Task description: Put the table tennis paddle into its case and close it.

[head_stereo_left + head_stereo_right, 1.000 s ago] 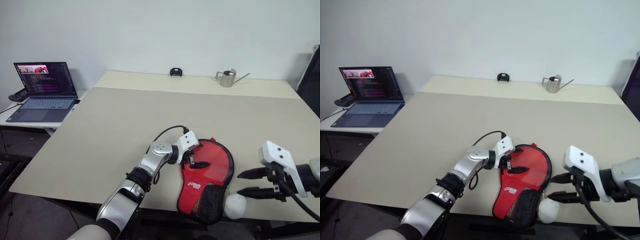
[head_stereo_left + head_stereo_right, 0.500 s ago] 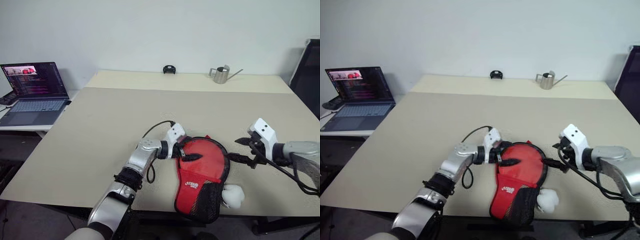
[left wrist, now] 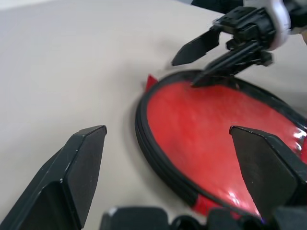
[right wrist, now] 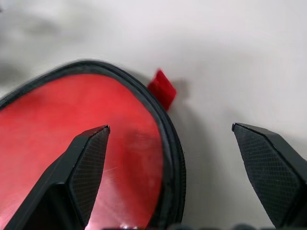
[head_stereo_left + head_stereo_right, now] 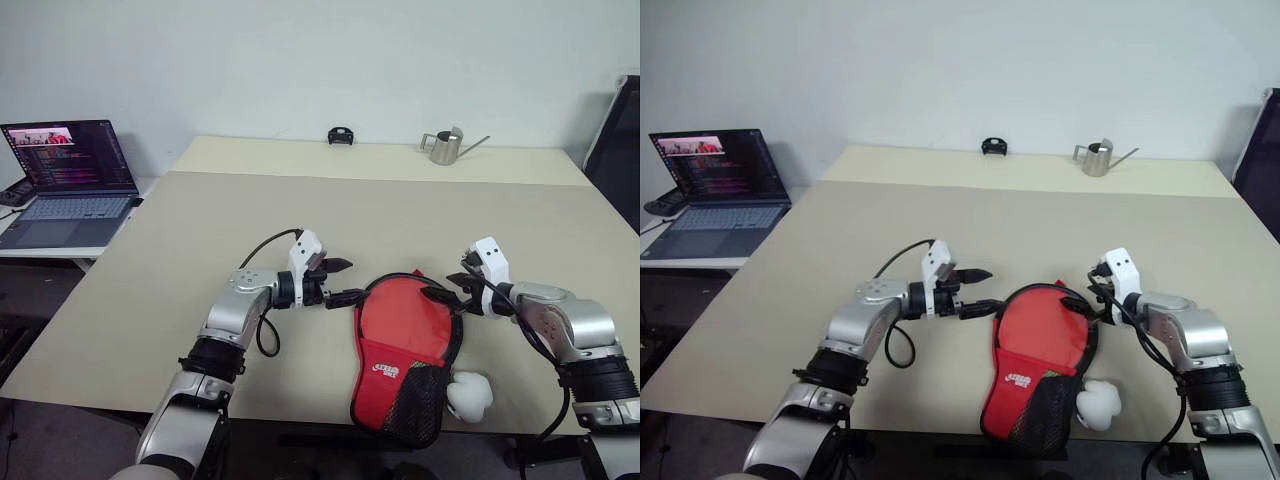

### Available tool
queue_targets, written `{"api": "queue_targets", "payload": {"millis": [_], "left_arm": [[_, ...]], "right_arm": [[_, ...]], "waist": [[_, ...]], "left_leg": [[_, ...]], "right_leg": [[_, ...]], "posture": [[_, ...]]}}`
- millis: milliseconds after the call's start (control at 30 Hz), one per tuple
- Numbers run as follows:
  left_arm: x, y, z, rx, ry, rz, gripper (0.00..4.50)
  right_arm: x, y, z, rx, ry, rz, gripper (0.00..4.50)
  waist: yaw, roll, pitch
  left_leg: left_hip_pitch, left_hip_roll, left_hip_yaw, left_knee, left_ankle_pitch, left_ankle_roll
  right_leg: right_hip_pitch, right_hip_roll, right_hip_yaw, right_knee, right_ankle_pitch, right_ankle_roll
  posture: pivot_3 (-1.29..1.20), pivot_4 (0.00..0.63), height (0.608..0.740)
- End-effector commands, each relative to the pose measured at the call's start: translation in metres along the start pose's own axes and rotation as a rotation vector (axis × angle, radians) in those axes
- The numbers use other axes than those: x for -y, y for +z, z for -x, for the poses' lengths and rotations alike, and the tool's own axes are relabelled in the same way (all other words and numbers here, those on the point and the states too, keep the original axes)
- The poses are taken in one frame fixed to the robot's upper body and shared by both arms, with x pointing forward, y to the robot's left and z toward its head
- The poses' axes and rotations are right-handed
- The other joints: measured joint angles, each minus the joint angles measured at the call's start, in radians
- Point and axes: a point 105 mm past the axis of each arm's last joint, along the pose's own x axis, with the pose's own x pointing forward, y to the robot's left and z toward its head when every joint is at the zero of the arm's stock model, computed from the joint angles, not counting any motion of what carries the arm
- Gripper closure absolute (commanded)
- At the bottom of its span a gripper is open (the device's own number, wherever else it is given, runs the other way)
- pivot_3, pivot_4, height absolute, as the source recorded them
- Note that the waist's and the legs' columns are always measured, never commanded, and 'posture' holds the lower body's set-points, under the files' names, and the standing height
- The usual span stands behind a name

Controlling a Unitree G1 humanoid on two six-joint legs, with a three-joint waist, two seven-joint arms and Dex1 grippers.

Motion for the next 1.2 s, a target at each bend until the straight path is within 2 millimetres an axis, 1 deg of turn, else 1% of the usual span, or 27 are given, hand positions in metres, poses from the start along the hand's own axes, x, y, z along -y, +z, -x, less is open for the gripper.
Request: {"api": "queue_targets", "payload": {"millis": [33, 133, 233, 300, 333, 533, 667, 767, 833, 1033, 1100, 1200], "left_arm": [[0.005, 0.016, -0.001, 0.033, -0.012, -0.056, 0.0], [0.006, 0.016, -0.001, 0.033, -0.009, -0.056, 0.0], [0.006, 0.016, 0.0, 0.032, -0.009, -0.058, 0.0], [0.006, 0.015, 0.0, 0.03, -0.008, -0.059, 0.0], [0.006, 0.015, 0.0, 0.03, -0.008, -0.06, 0.0], [0.008, 0.015, 0.0, 0.03, -0.009, -0.063, 0.0], [0.009, 0.013, 0.001, 0.027, -0.008, -0.064, 0.0], [0.011, 0.012, 0.001, 0.025, -0.009, -0.064, 0.0], [0.012, 0.012, 0.0, 0.025, -0.012, -0.065, 0.0], [0.012, 0.012, -0.002, 0.024, -0.014, -0.066, 0.0], [0.013, 0.011, -0.002, 0.022, -0.014, -0.066, 0.0], [0.013, 0.01, -0.003, 0.02, -0.013, -0.066, 0.0]], "right_arm": [[0.005, 0.01, 0.0, 0.031, 0.003, 0.015, 0.02], [0.005, 0.005, -0.003, 0.003, 0.023, 0.009, 0.59], [0.002, 0.007, -0.005, -0.01, 0.058, 0.002, 1.52], [0.0, 0.011, -0.007, -0.011, 0.078, 0.01, 2.33], [-0.003, 0.013, -0.007, -0.015, 0.094, 0.023, 2.57], [-0.013, 0.022, -0.009, -0.036, 0.153, 0.098, 4.48], [-0.015, 0.025, -0.013, -0.042, 0.158, 0.155, 4.48], [-0.017, 0.04, -0.019, -0.014, 0.157, 0.228, 4.48], [-0.018, 0.054, -0.024, 0.017, 0.154, 0.251, 4.48], [-0.026, 0.084, -0.036, 0.08, 0.174, 0.277, 4.48], [-0.029, 0.09, -0.041, 0.085, 0.182, 0.292, 4.48], [-0.032, 0.092, -0.047, 0.079, 0.19, 0.313, 4.48]], "waist": [[-0.001, 0.0, 0.0], [-0.001, 0.0, 0.0], [-0.002, 0.0, 0.0], [-0.002, 0.0, 0.0], [-0.002, 0.0, 0.0], [-0.004, 0.001, 0.0], [-0.008, 0.001, 0.0], [-0.018, 0.001, 0.0], [-0.025, 0.001, 0.0], [-0.029, 0.002, 0.001], [-0.029, 0.002, 0.001], [-0.029, 0.002, 0.001]], "left_leg": [[0.0, 0.0, 0.0, 0.0, 0.0, 0.0], [0.0, 0.0, 0.0, 0.002, 0.0, 0.0], [0.0, 0.0, 0.0, 0.003, 0.0, 0.0], [0.0, 0.0, 0.0, 0.006, -0.001, 0.001], [0.0, 0.0, 0.0, 0.007, -0.001, 0.001], [0.002, 0.0, 0.0, 0.01, -0.002, 0.004], [0.002, 0.0, 0.0, 0.01, -0.002, 0.004], [0.002, 0.0, 0.001, 0.01, -0.002, 0.004], [0.002, 0.0, 0.001, 0.01, -0.002, 0.004], [0.002, 0.0, 0.0, 0.01, -0.001, 0.003], [0.002, 0.0, 0.001, 0.01, -0.001, 0.001], [0.002, 0.0, 0.0, 0.01, -0.001, 0.001]], "right_leg": [[0.0, 0.0, 0.0, 0.0, 0.0, 0.0], [0.0, 0.0, 0.0, 0.002, 0.0, 0.0], [0.0, 0.0, 0.0, 0.004, 0.0, 0.0], [0.0, 0.0, 0.0, 0.007, 0.0, 0.0], [0.0, 0.0, 0.0, 0.008, 0.0, 0.0], [0.0, 0.0, 0.001, 0.014, 0.0, 0.0], [0.0, 0.001, 0.001, 0.015, 0.0, -0.001], [0.0, 0.001, 0.001, 0.015, 0.0, -0.001], [0.0, 0.001, 0.001, 0.015, 0.0, -0.001], [-0.001, 0.001, 0.001, 0.015, 0.0, -0.001], [-0.001, 0.001, 0.002, 0.015, 0.0, -0.001], [-0.001, 0.001, 0.001, 0.015, 0.0, -0.001]], "posture": [[0.0, 0.15, 0.74], [0.0, 0.15, 0.74], [0.0, 0.15, 0.74], [0.0, 0.15, 0.74], [0.0, 0.15, 0.74], [0.0, 0.15, 0.74], [0.0, 0.15, 0.74], [0.0, 0.15, 0.74], [0.0, 0.15, 0.74], [0.0, 0.15, 0.74], [0.0, 0.15, 0.74], [0.0, 0.15, 0.74]]}}
